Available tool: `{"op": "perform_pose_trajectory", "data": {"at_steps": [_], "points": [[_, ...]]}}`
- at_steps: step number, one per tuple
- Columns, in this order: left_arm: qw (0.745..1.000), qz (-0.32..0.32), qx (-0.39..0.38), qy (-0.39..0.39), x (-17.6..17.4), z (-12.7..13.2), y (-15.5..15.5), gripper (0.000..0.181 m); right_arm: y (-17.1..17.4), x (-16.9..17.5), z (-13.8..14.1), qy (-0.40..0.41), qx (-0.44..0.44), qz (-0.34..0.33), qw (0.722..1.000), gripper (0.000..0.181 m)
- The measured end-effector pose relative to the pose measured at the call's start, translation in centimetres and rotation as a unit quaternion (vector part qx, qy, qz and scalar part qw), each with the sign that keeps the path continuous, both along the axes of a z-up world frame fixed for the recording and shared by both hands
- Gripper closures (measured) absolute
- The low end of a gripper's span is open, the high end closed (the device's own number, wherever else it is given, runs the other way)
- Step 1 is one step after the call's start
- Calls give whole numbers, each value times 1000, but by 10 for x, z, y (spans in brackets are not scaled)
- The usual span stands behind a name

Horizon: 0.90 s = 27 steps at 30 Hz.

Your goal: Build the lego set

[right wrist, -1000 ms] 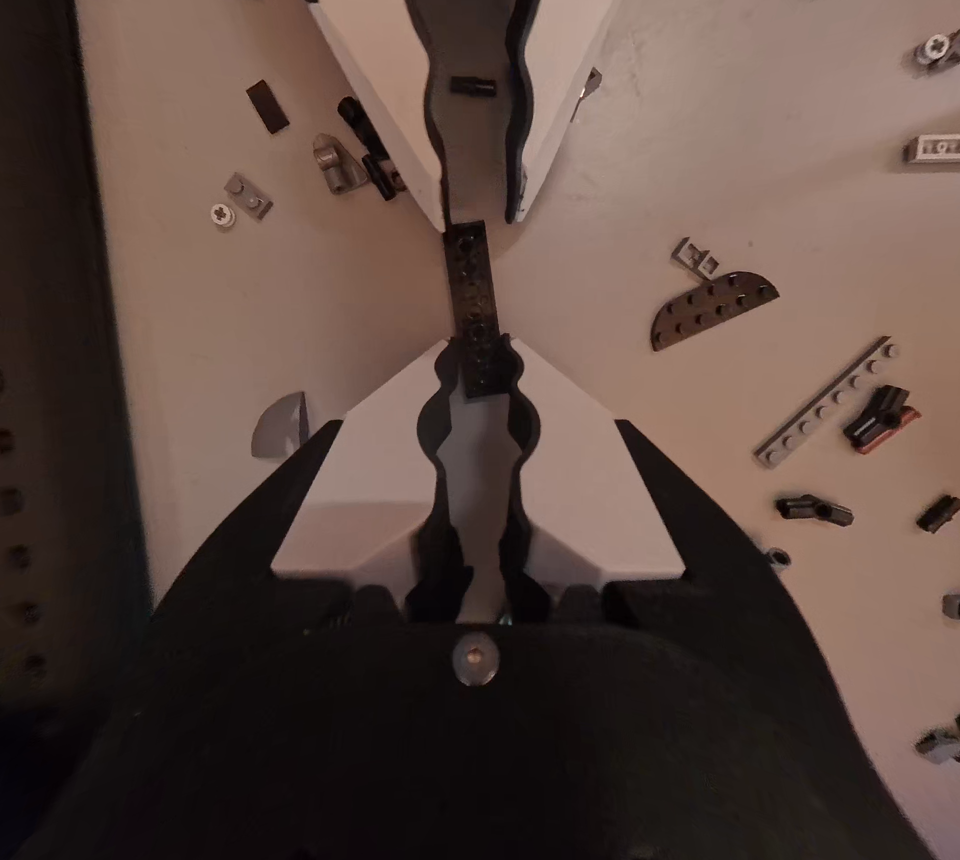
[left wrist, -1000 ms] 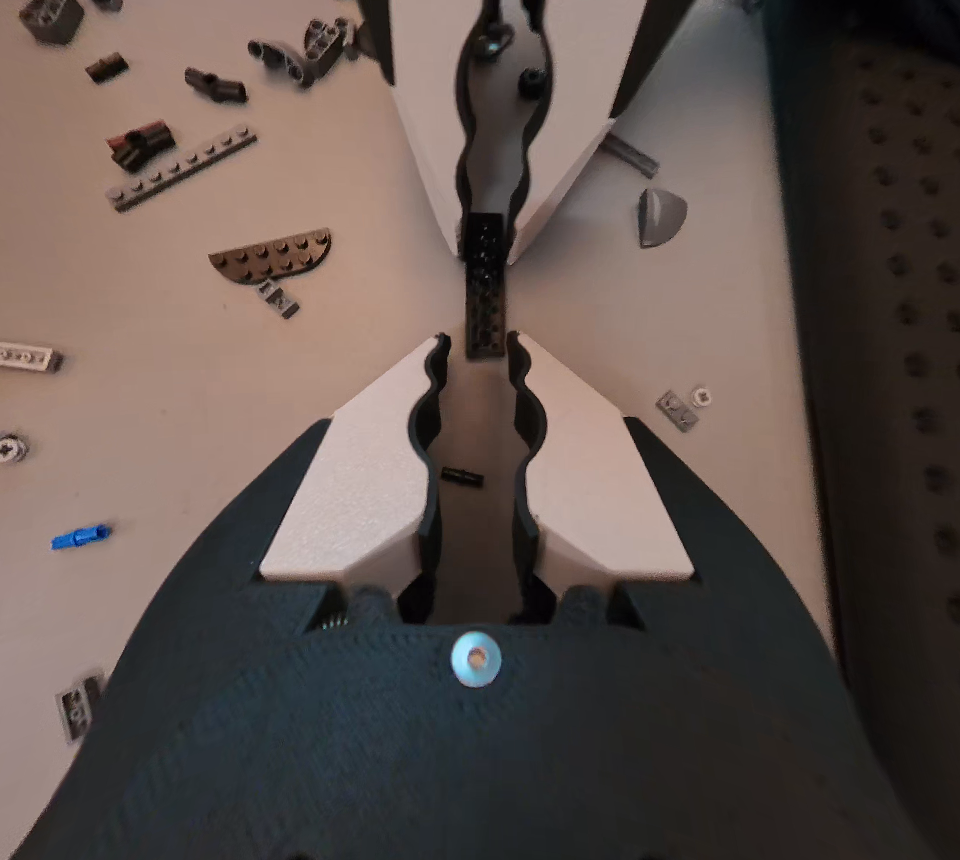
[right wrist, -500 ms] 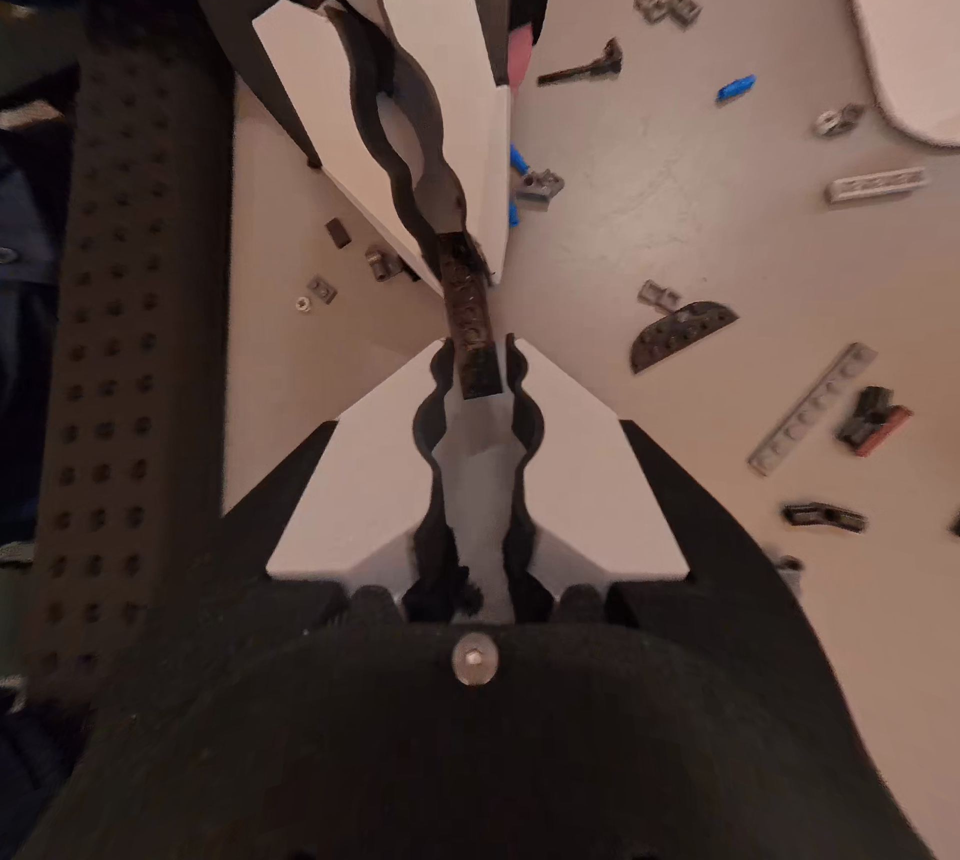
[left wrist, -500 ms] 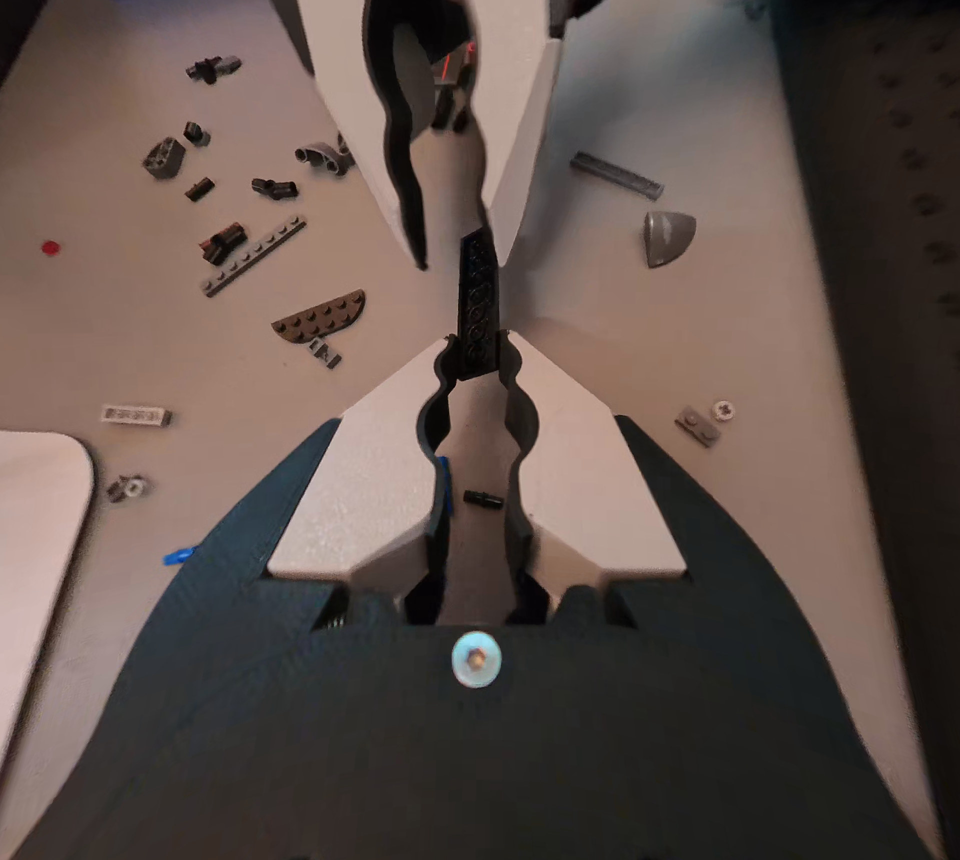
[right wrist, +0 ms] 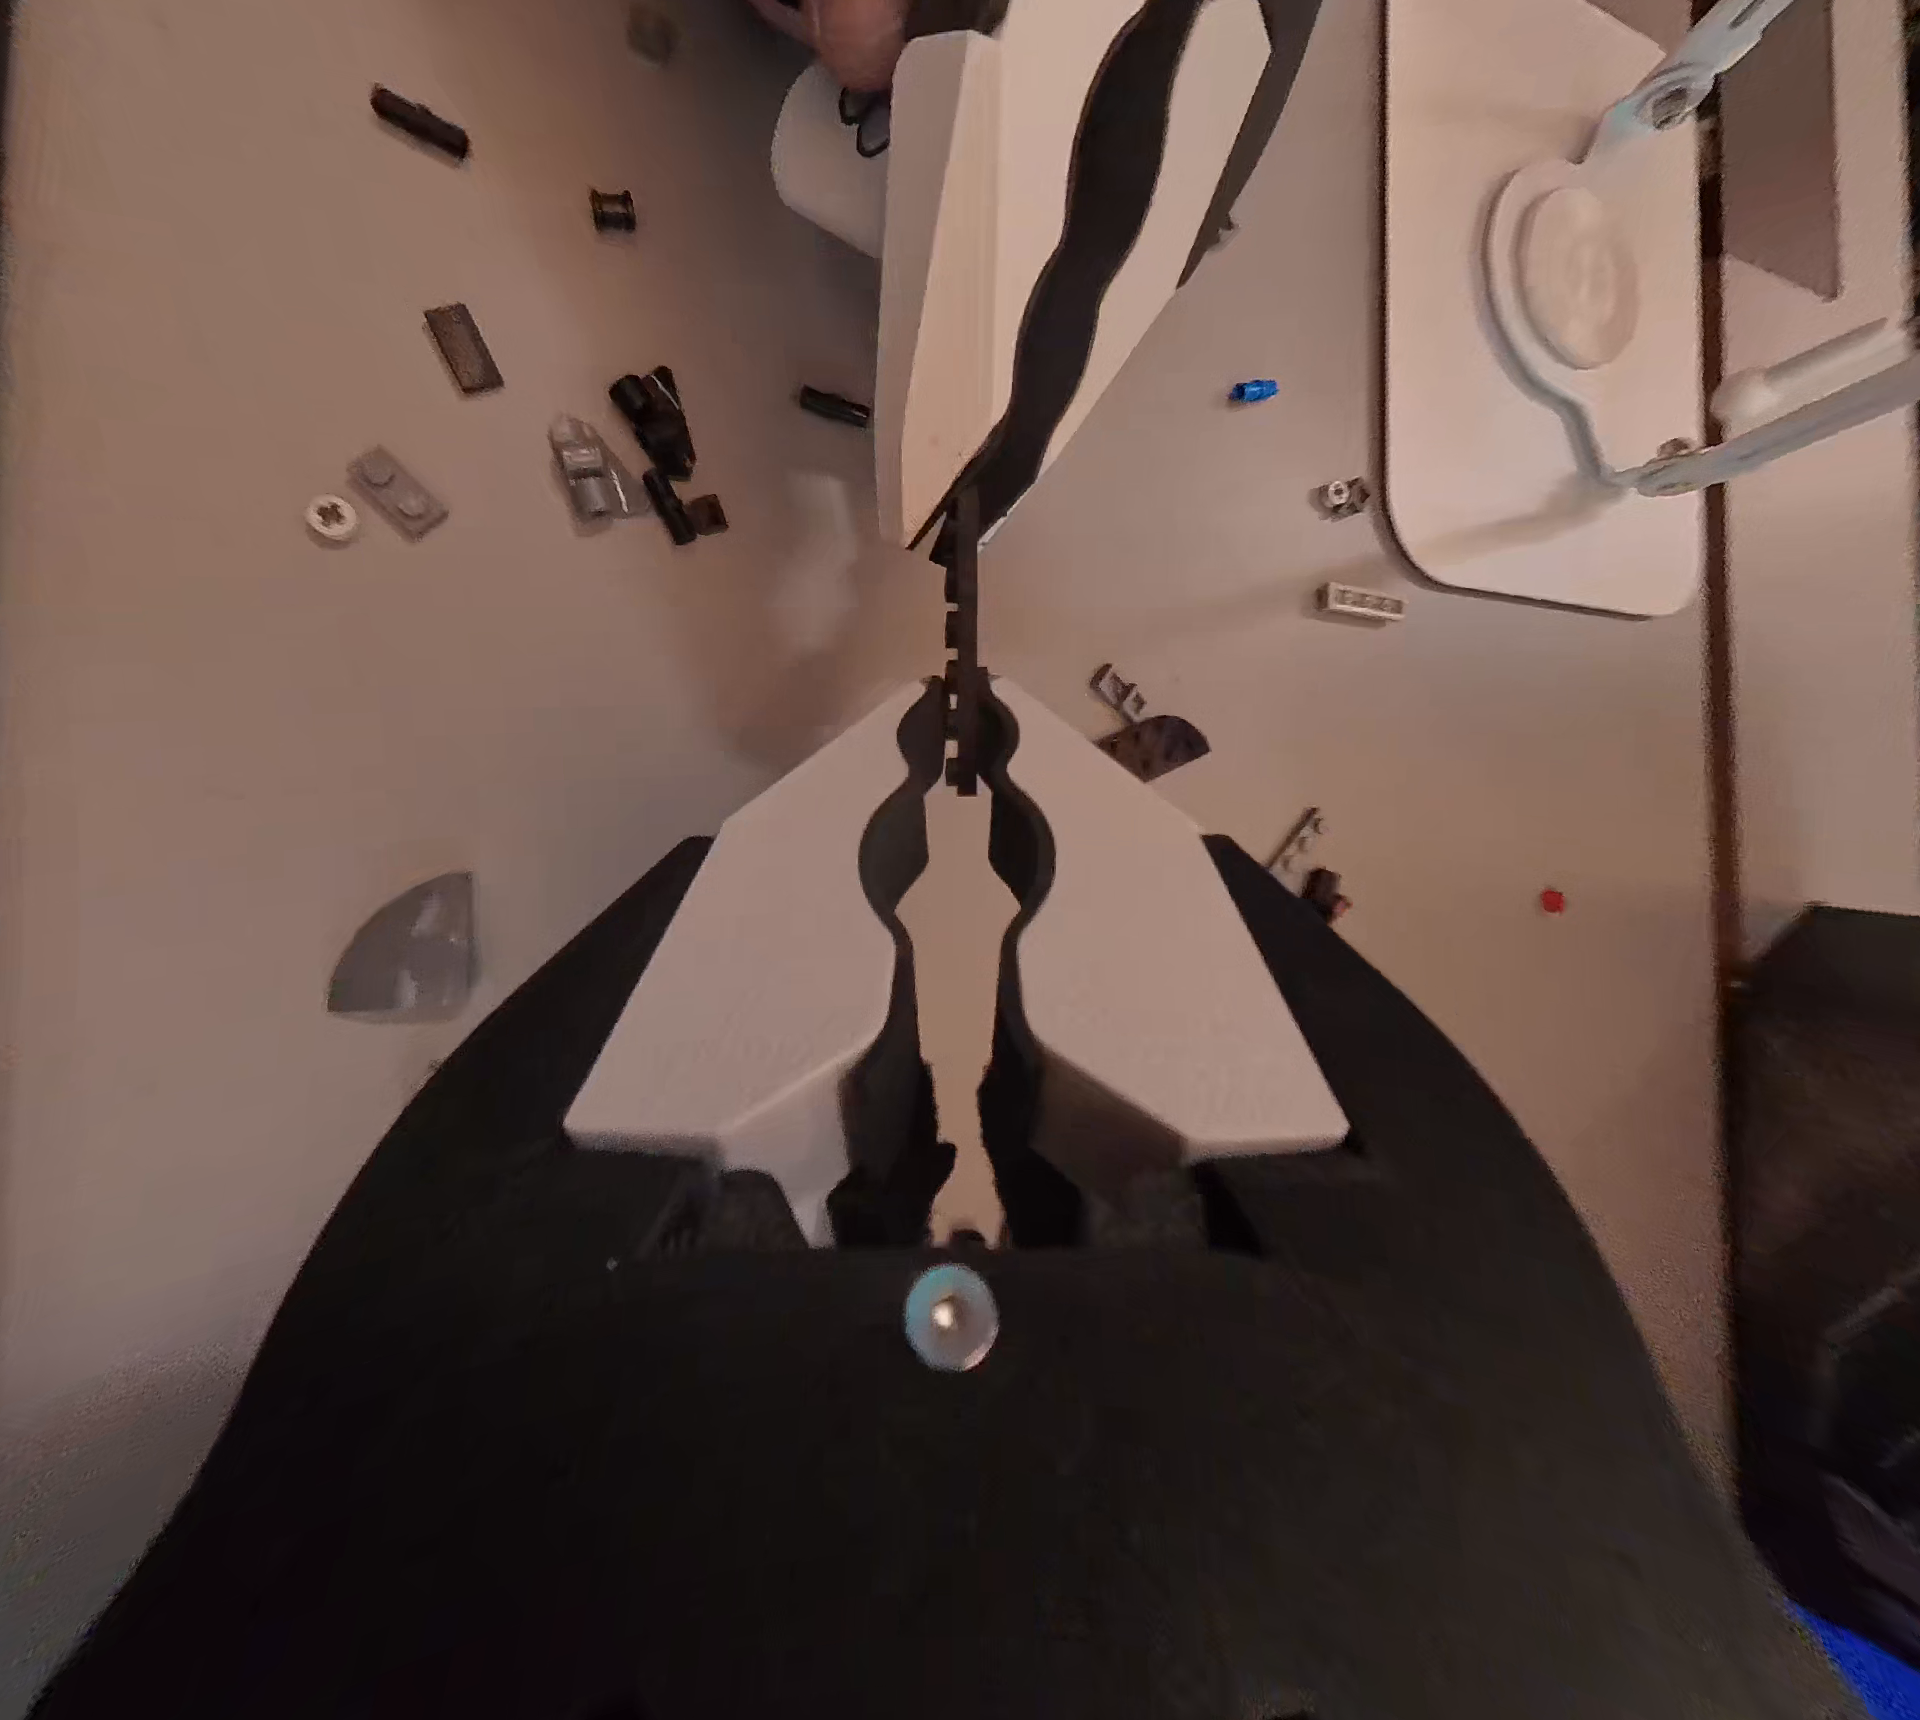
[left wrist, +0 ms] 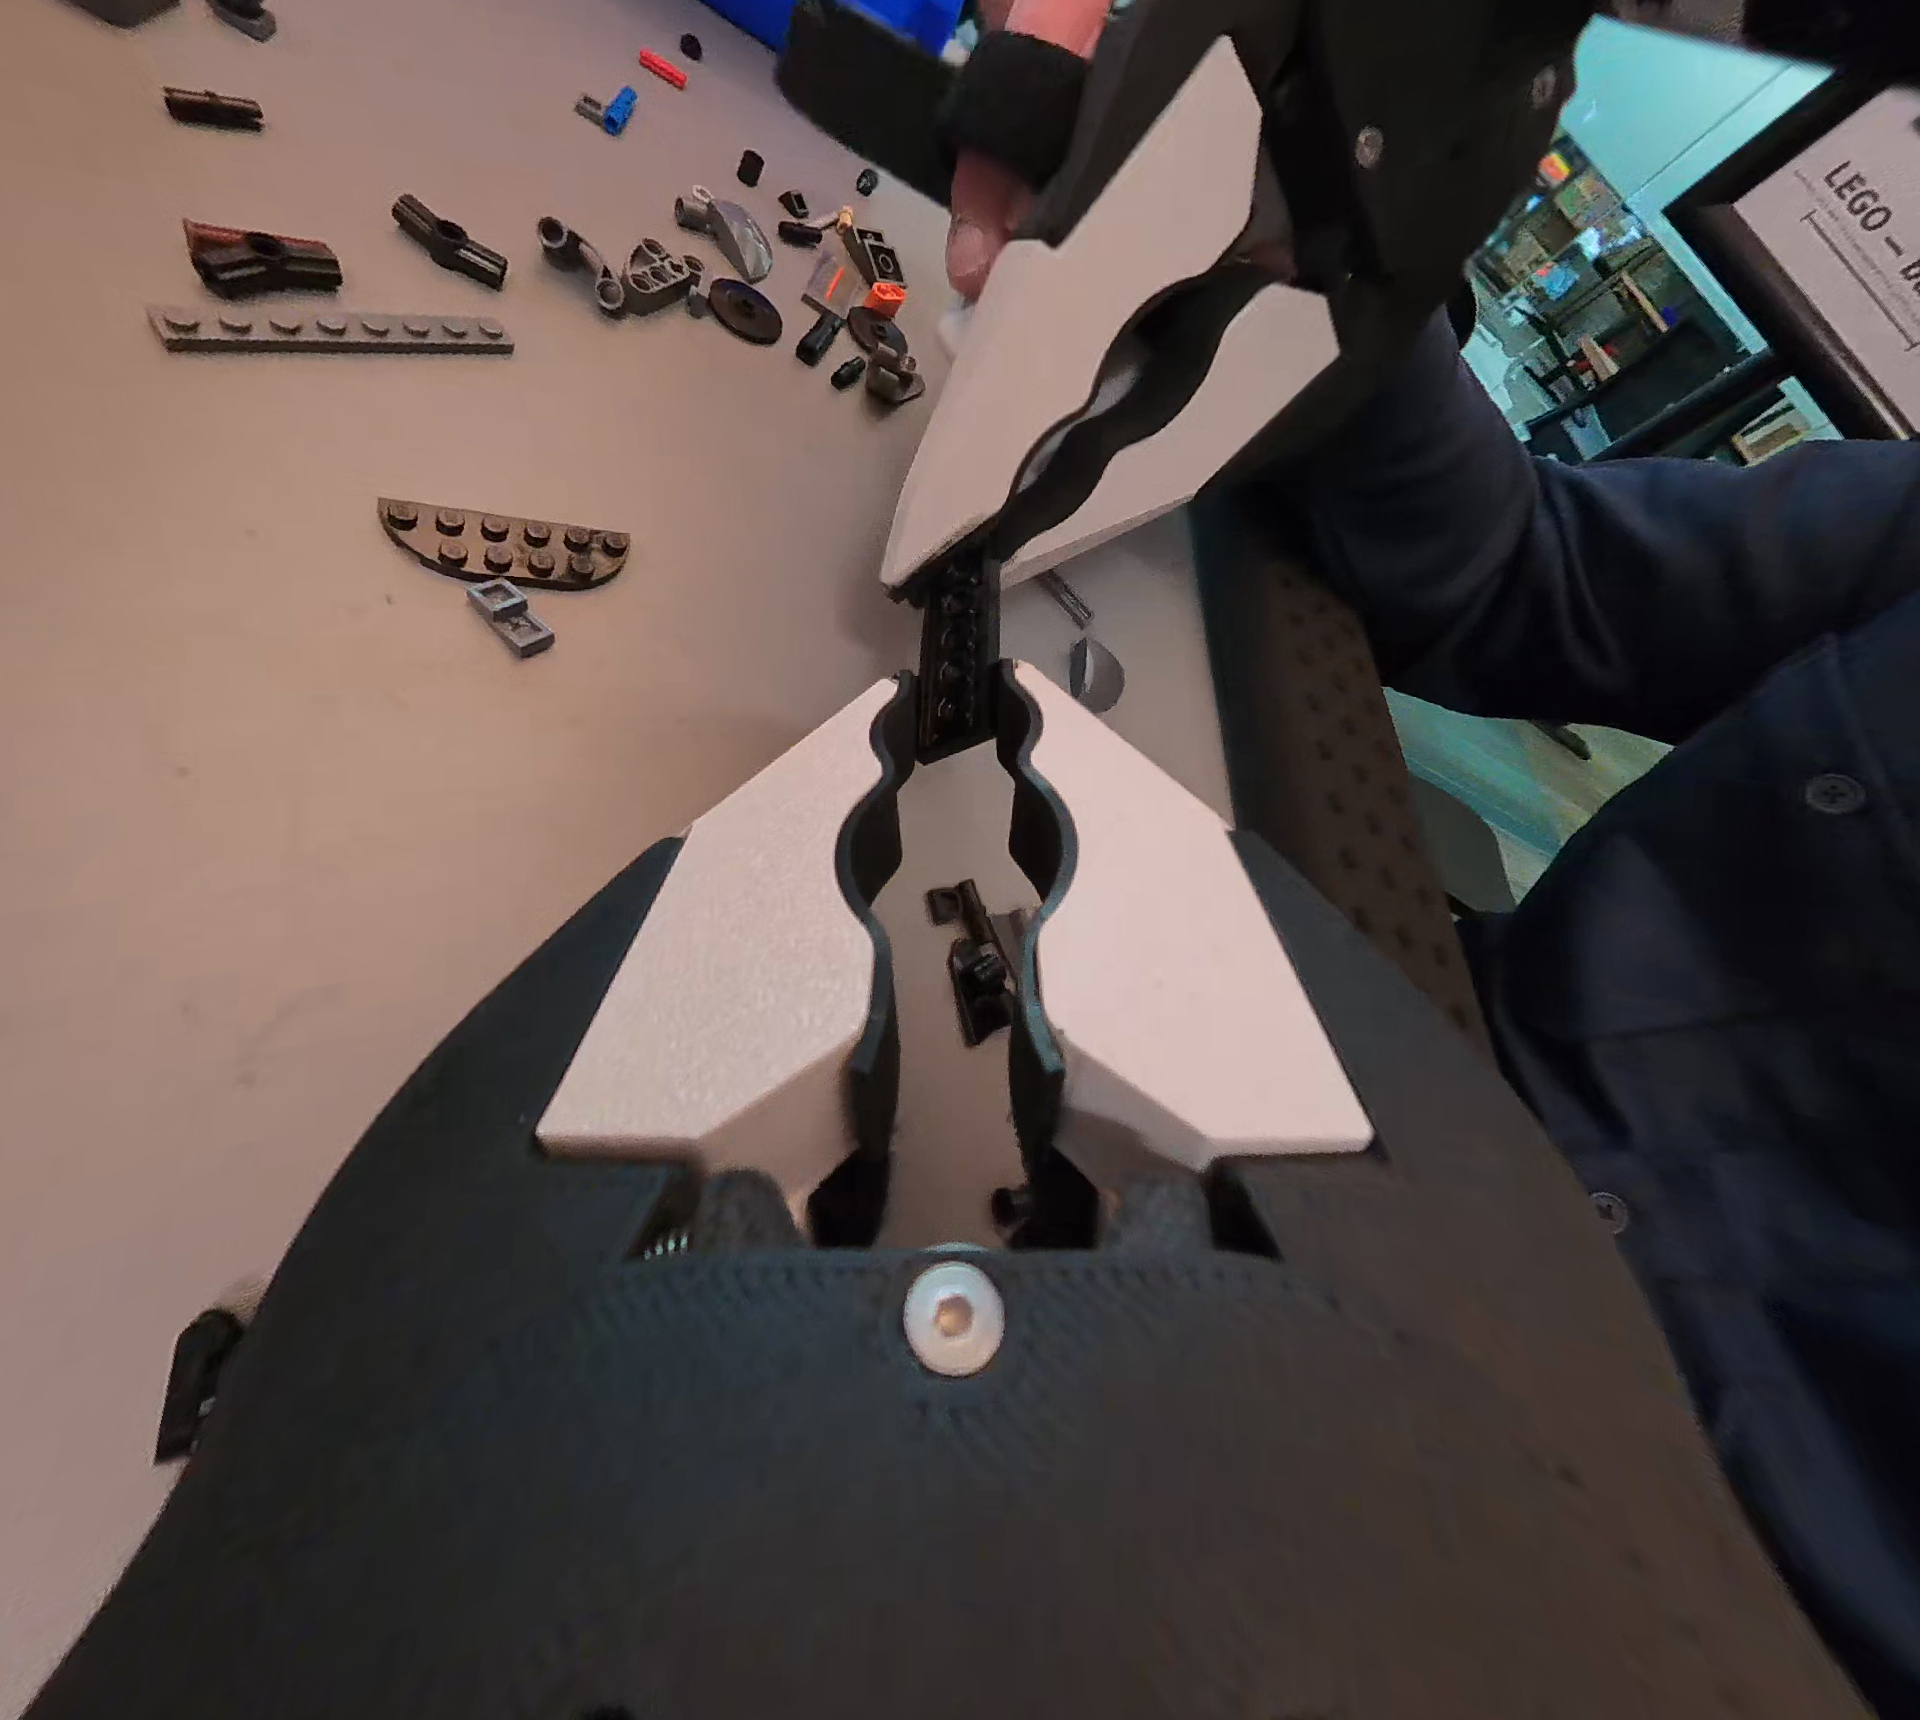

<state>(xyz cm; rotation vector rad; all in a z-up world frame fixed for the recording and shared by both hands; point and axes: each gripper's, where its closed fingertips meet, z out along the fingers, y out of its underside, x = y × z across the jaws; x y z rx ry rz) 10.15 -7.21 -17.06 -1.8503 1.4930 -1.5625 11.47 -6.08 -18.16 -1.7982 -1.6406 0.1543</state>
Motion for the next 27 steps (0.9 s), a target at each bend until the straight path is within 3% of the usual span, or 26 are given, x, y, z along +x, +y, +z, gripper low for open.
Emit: {"op": "perform_pose_trajectory", "data": {"at_steps": [3,7,12,14,16,18,20,22,27], "points": [[999,15,47,-13,3,4,5,169,-2,1,5,53,-64,-21,996,179],[970,42,240,-14,3,6,19,150,-7,6,7,133,-194,-53,971,178],[867,47,497,5,7,14,24,143,-12,13,0,182,-308,-73,931,178],[834,28,551,23,11,7,18,145,-17,12,0,198,-343,-69,915,178],[798,25,600,50,14,1,21,162,-19,11,2,207,-361,-67,907,178],[784,20,617,59,15,-2,21,164,-20,11,2,211,-369,-66,903,178],[786,19,615,60,15,-2,20,165,-21,12,2,214,-376,-65,899,178],[804,19,590,65,14,-4,20,165,-19,13,4,216,-363,-62,904,178],[880,20,466,90,11,-21,20,166,-2,22,13,189,-227,-57,954,158]]}}
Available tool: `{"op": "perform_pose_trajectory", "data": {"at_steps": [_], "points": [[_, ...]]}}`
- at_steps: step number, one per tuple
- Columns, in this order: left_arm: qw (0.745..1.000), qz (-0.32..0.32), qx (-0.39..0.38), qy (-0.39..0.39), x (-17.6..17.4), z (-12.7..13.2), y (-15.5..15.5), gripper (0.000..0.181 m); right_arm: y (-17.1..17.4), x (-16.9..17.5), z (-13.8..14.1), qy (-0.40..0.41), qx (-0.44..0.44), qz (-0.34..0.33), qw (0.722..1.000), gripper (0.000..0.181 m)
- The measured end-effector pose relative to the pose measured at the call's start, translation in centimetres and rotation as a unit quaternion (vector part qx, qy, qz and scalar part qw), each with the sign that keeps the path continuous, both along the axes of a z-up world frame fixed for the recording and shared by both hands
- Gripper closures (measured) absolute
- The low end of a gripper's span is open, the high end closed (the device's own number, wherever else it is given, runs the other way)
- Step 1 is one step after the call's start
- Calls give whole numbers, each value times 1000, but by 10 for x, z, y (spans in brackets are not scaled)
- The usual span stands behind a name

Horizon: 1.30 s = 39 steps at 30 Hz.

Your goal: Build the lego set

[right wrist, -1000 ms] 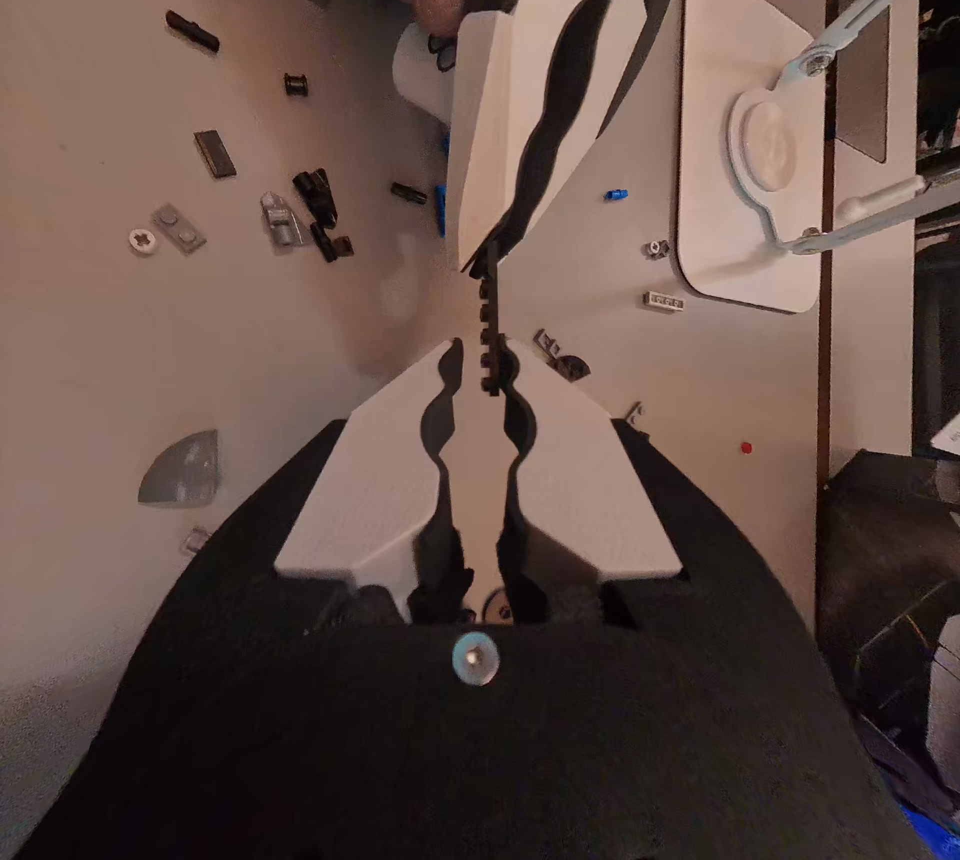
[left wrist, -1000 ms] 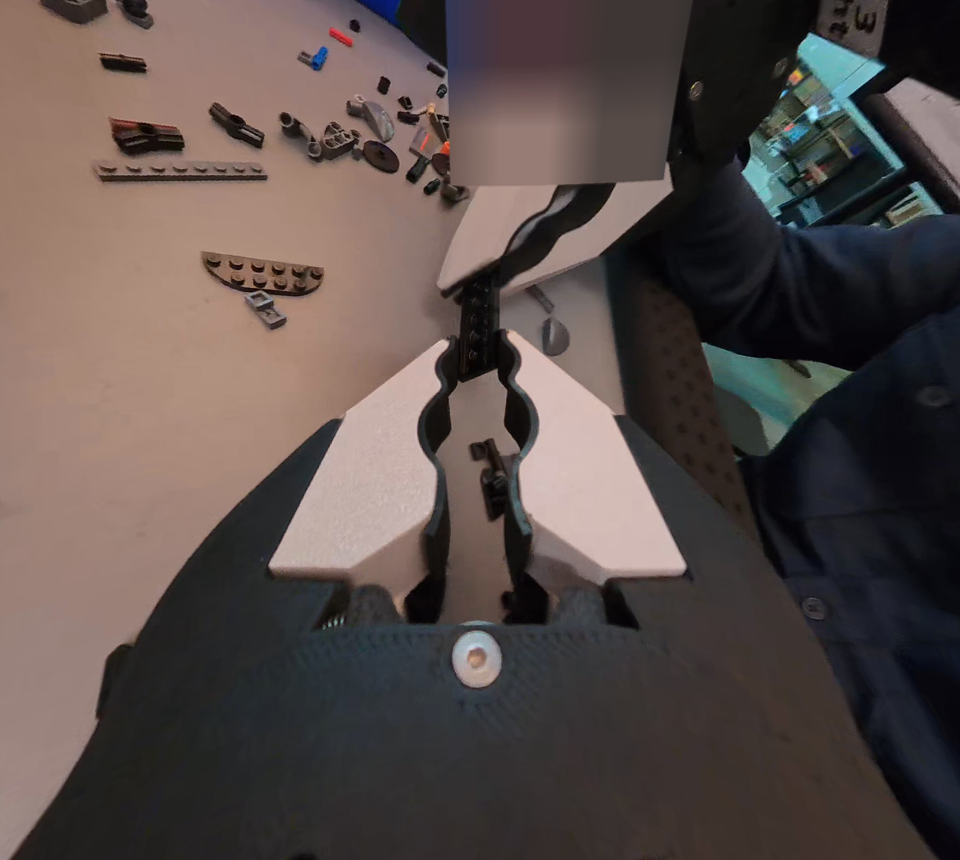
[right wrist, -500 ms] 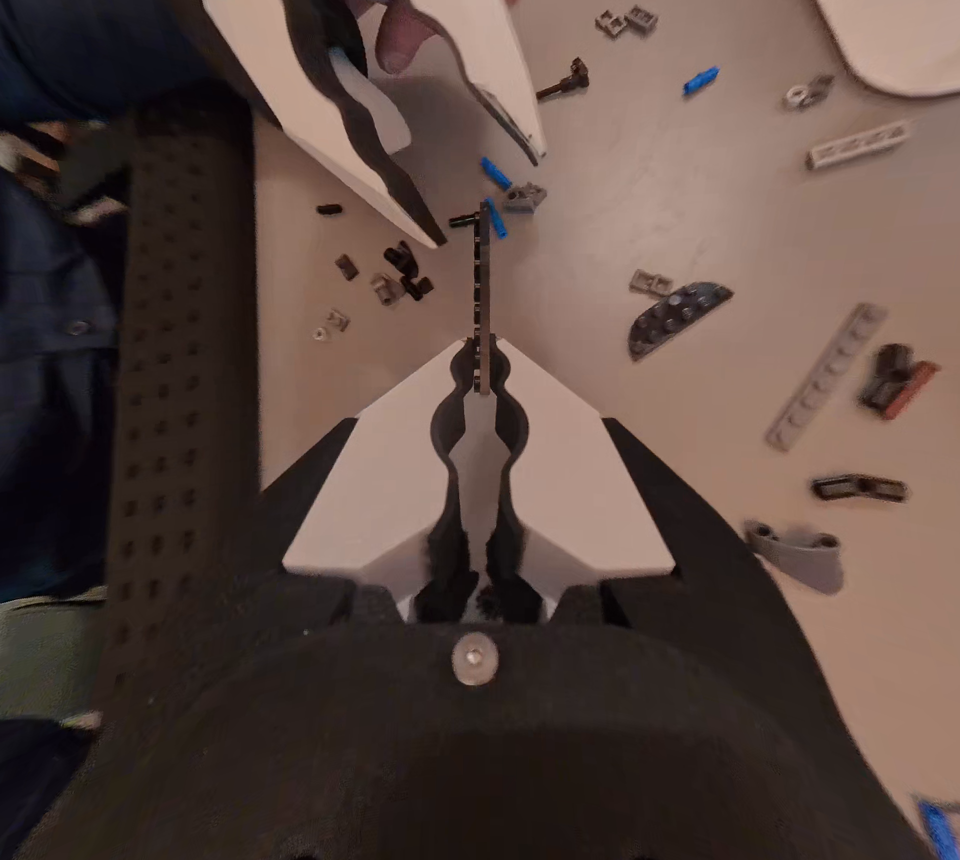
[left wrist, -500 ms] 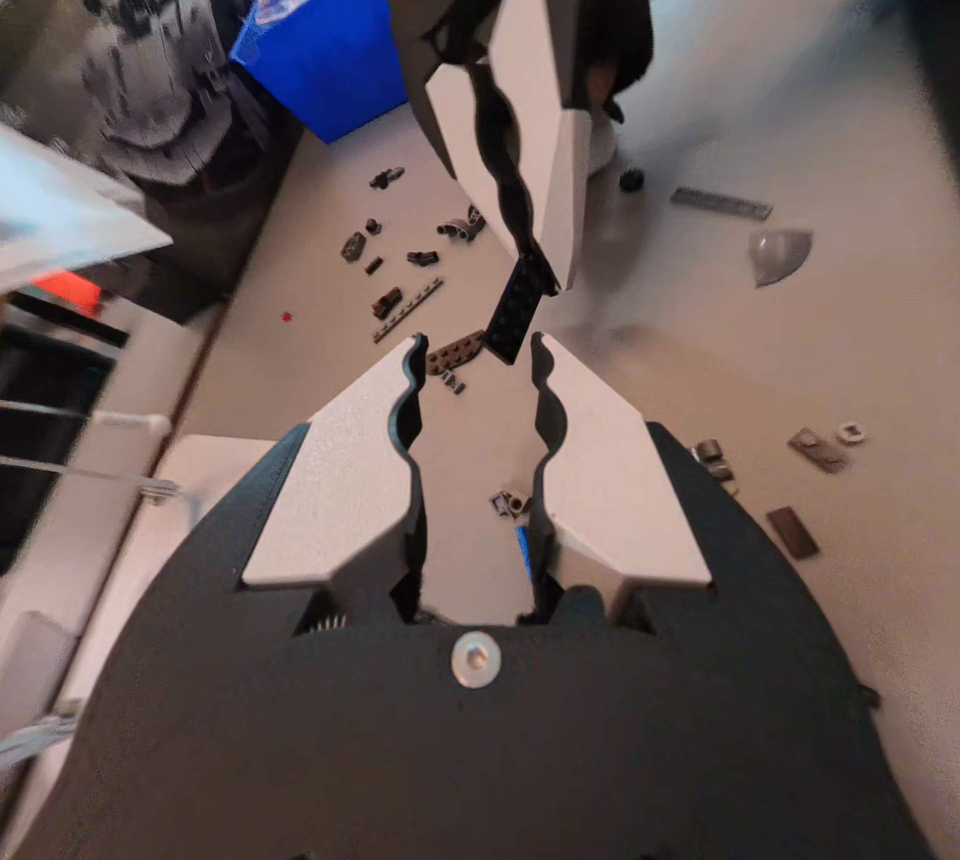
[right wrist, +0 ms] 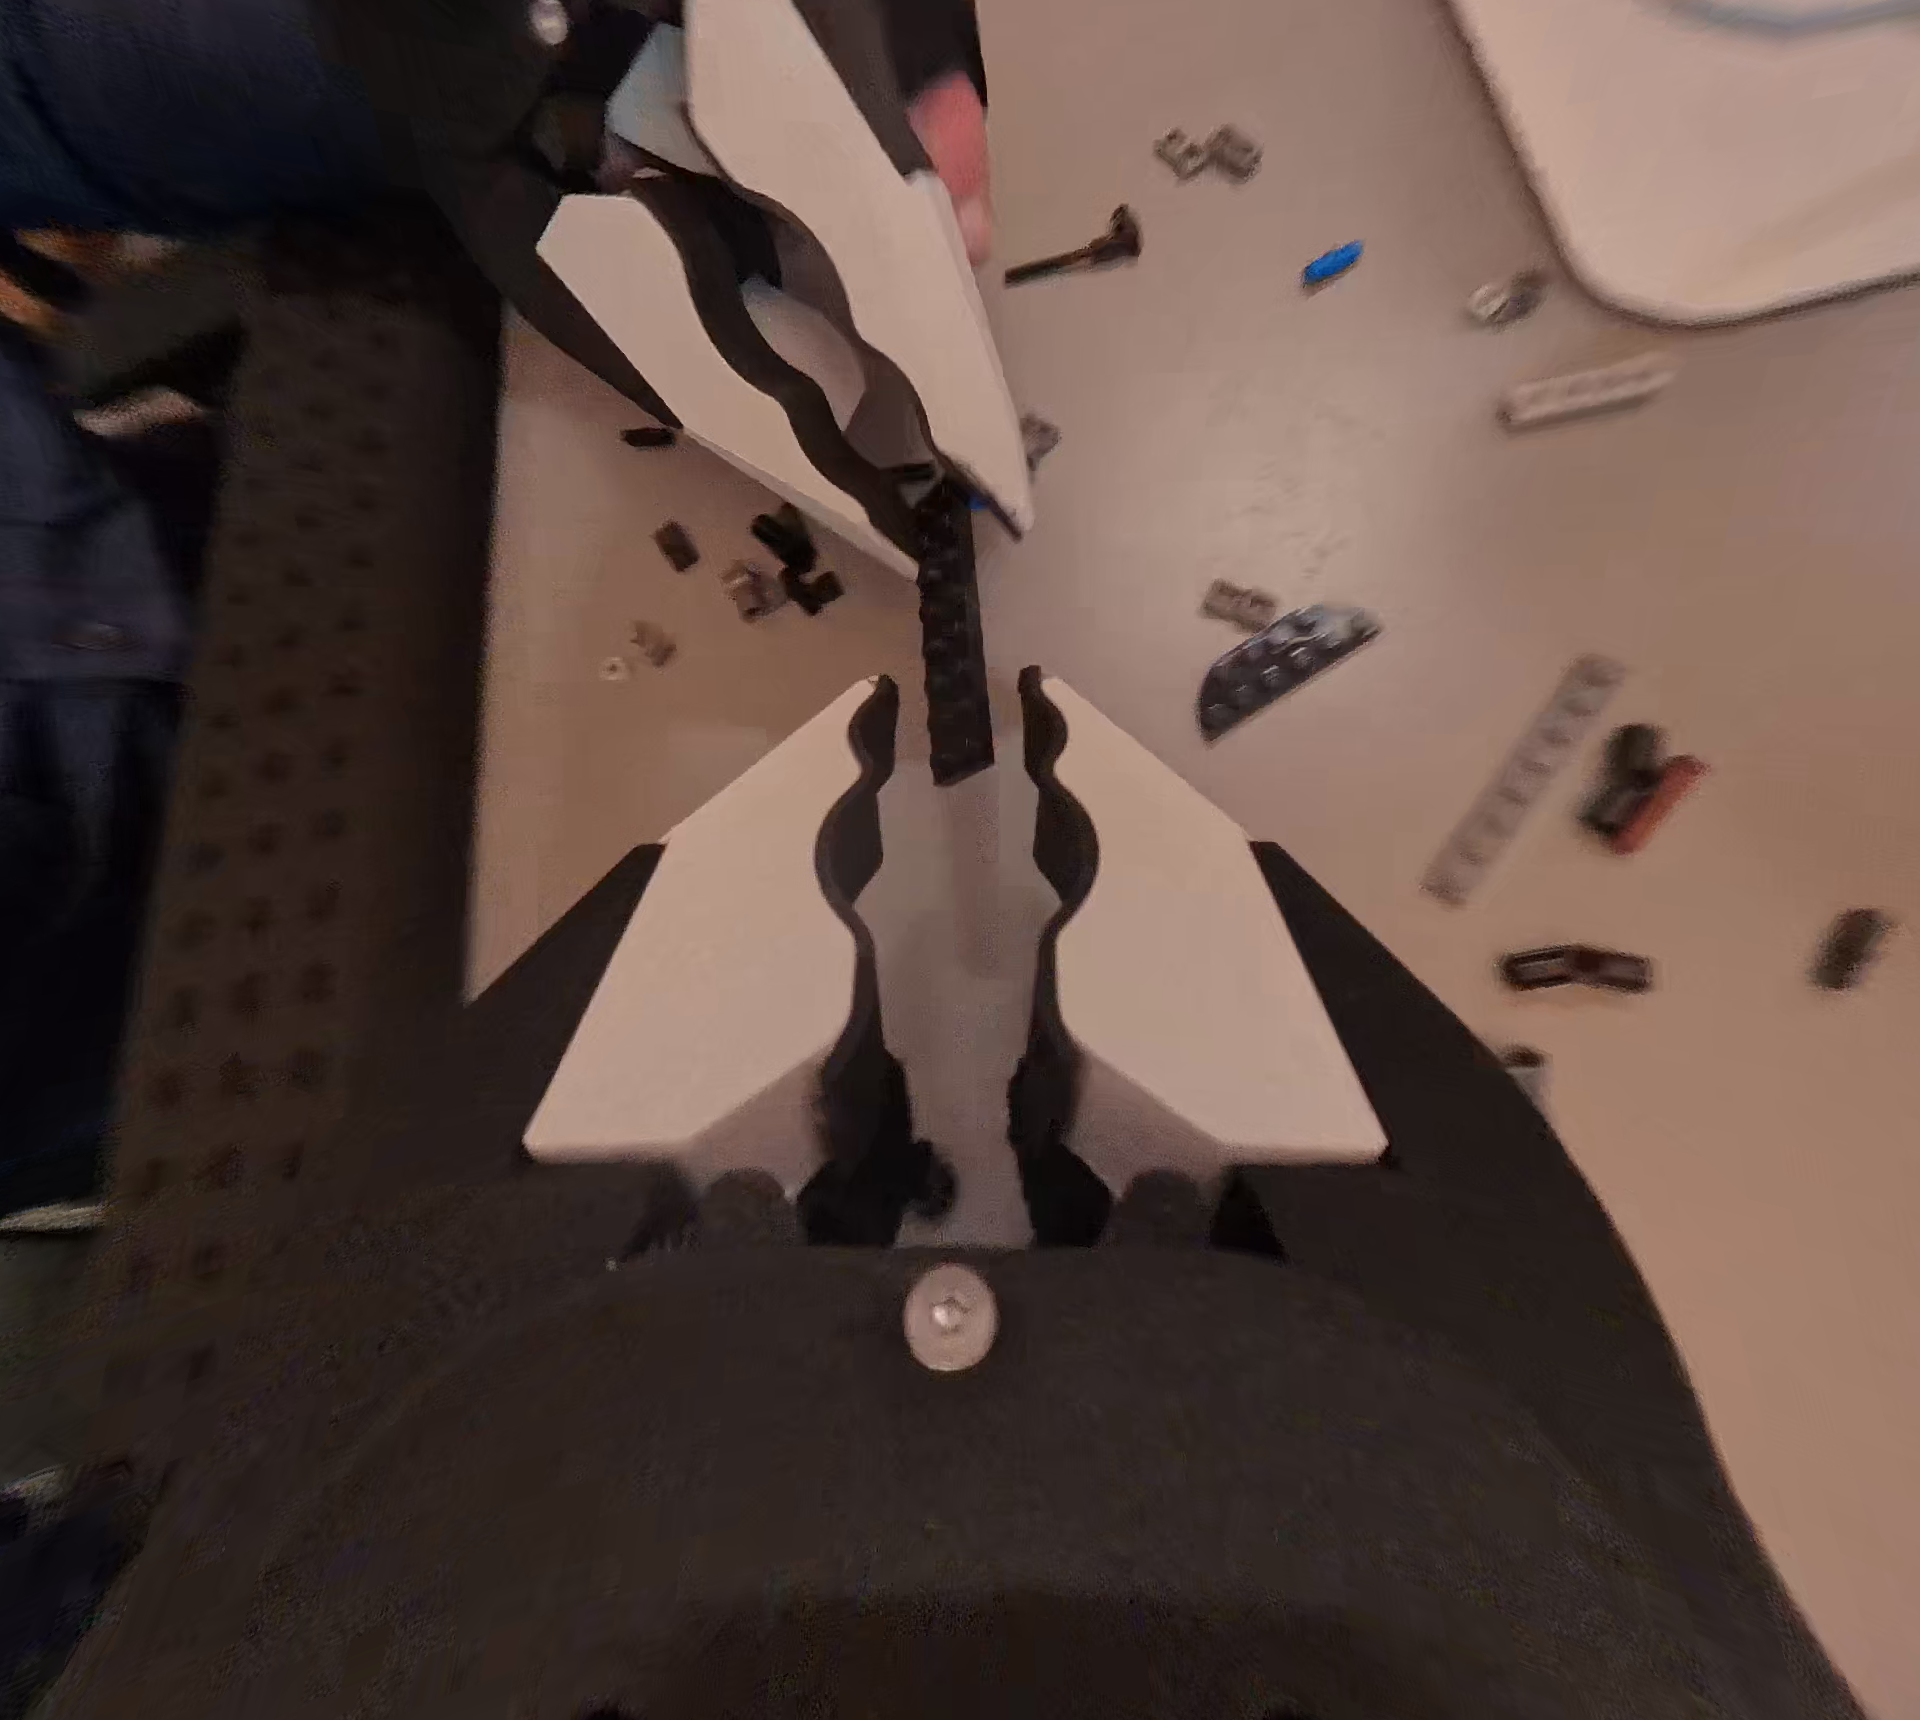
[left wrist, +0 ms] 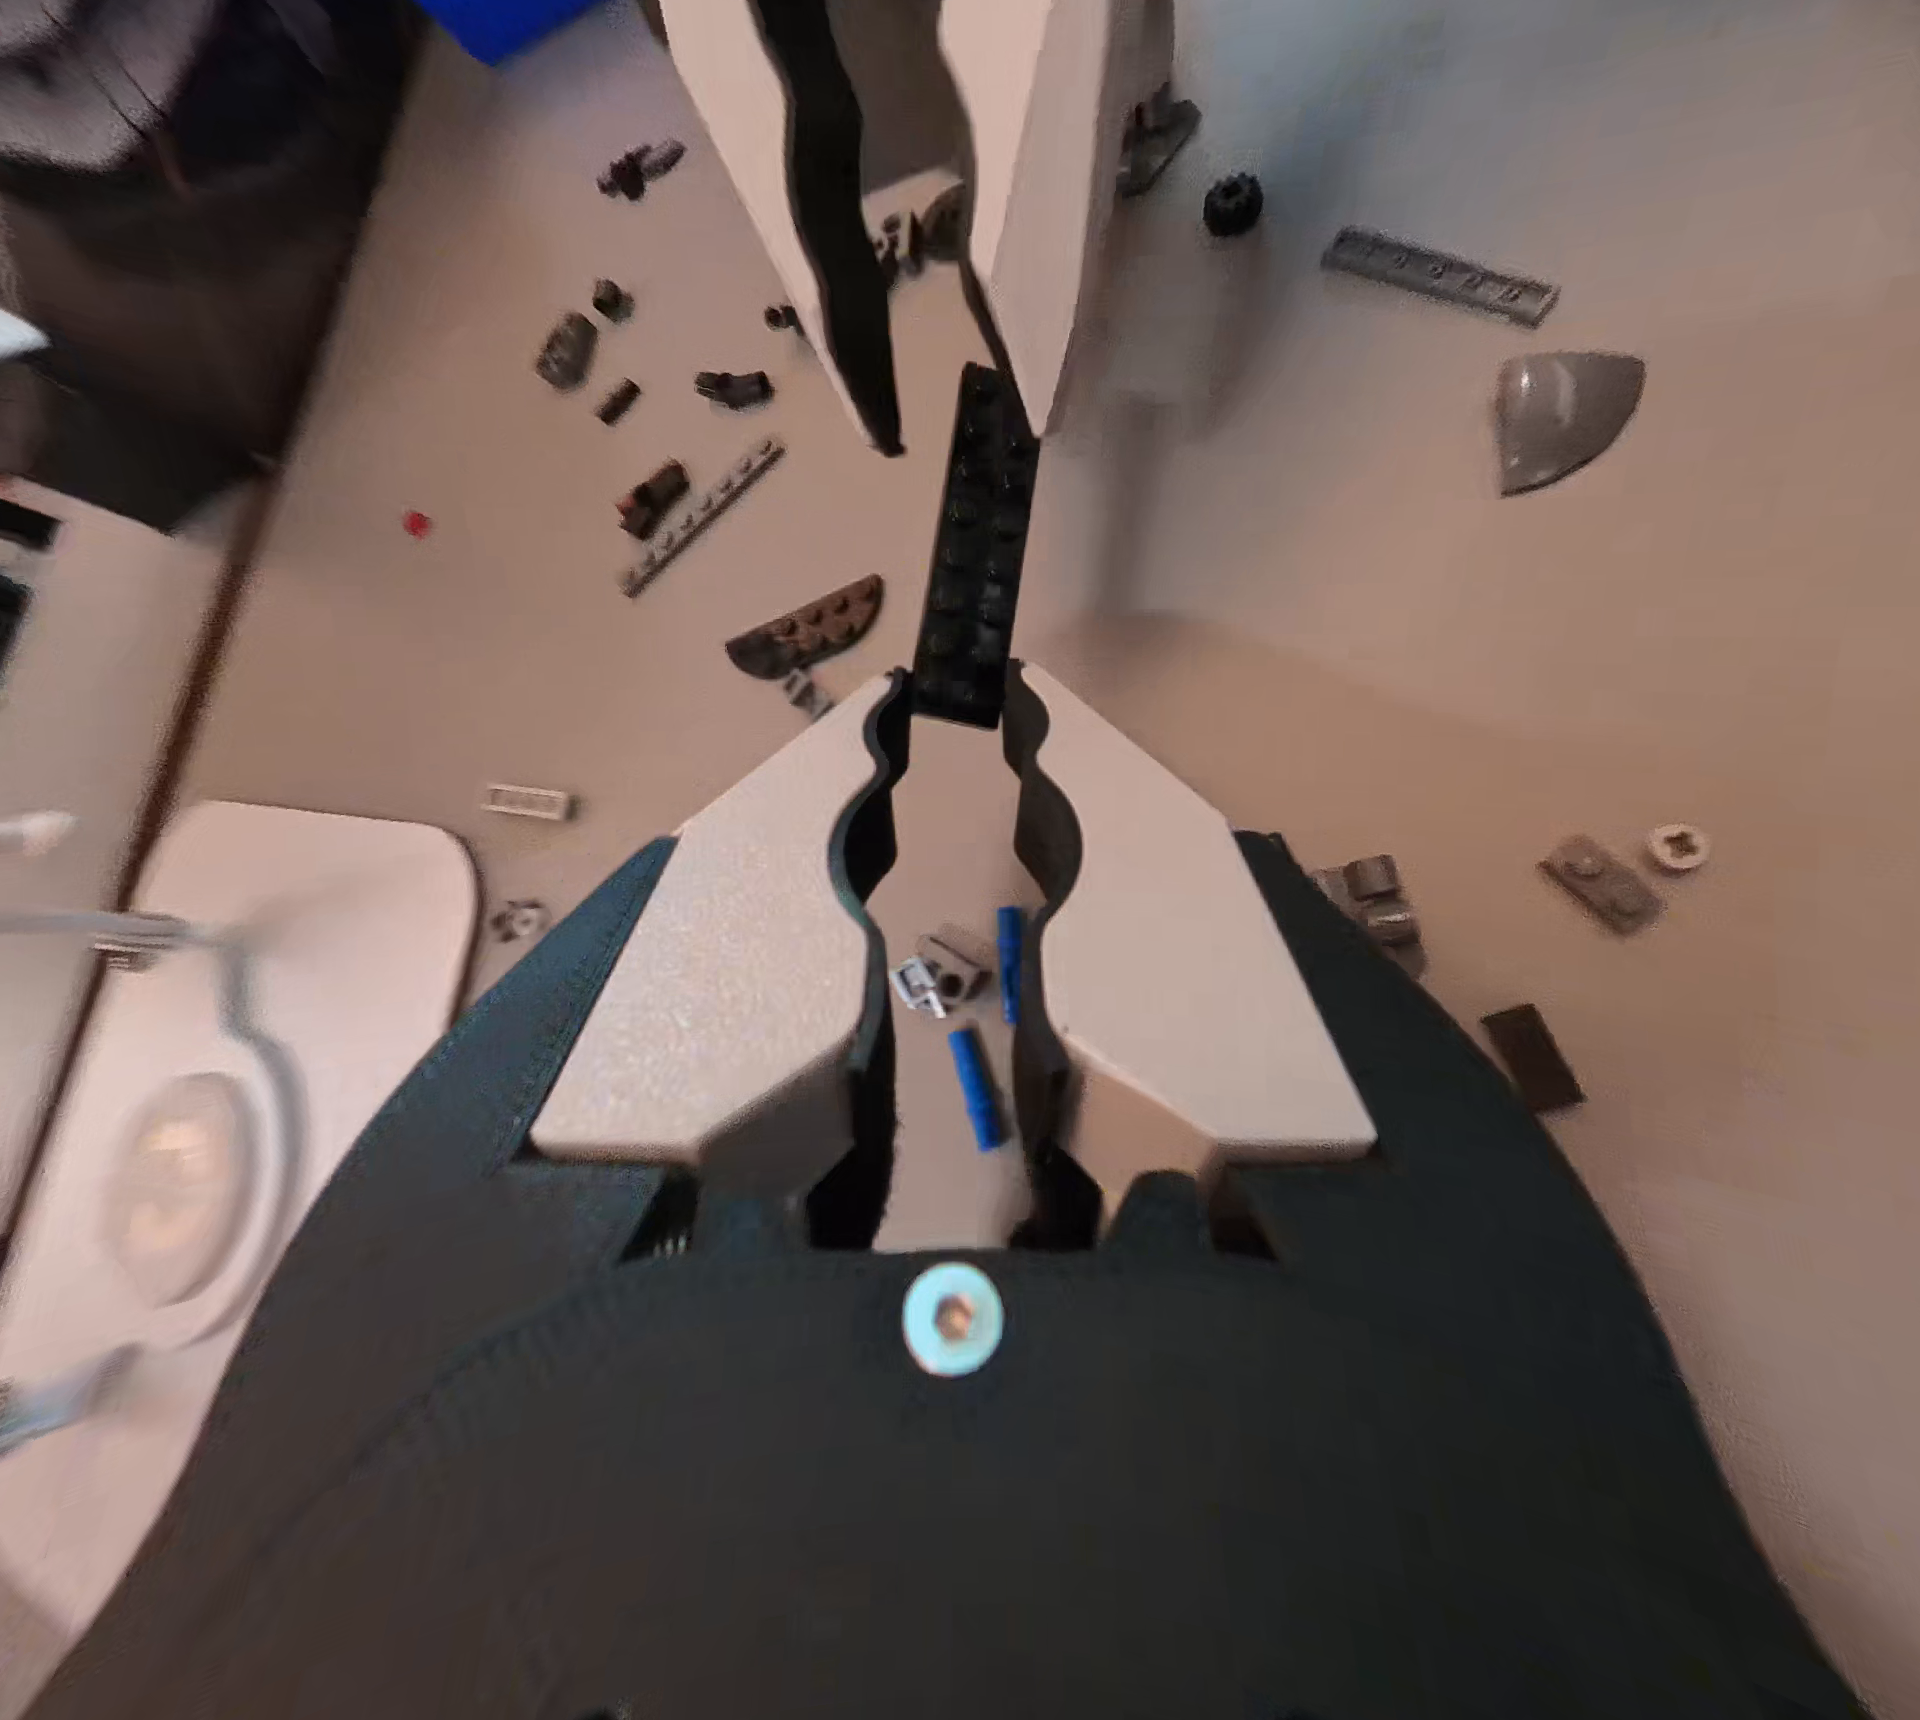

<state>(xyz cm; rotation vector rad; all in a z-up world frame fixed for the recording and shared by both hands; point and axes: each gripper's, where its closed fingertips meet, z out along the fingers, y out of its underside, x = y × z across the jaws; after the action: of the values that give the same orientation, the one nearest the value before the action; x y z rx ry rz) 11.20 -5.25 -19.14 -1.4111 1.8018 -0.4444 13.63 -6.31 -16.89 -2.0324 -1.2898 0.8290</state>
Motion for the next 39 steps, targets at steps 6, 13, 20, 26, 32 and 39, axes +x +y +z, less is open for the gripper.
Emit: {"op": "perform_pose_trajectory", "data": {"at_steps": [6,13,20,26,32,39], "points": [[989,11,-146,-5,0,-9,-6,166,4,-4,-17,-136,153,34,978,154],[982,3,-189,-8,1,-10,-12,166,-1,-7,-27,-162,153,53,973,166],[987,-6,-157,44,-4,-28,-15,166,-9,-2,-44,-189,95,60,976,166],[984,-17,-165,63,-8,-34,-18,168,-17,1,-57,-213,62,72,972,166],[983,-15,-170,66,-10,-35,-17,168,-14,2,-57,-210,59,62,974,154],[988,35,-149,26,-15,-18,9,163,14,11,-33,-164,92,-13,982,158]]}}
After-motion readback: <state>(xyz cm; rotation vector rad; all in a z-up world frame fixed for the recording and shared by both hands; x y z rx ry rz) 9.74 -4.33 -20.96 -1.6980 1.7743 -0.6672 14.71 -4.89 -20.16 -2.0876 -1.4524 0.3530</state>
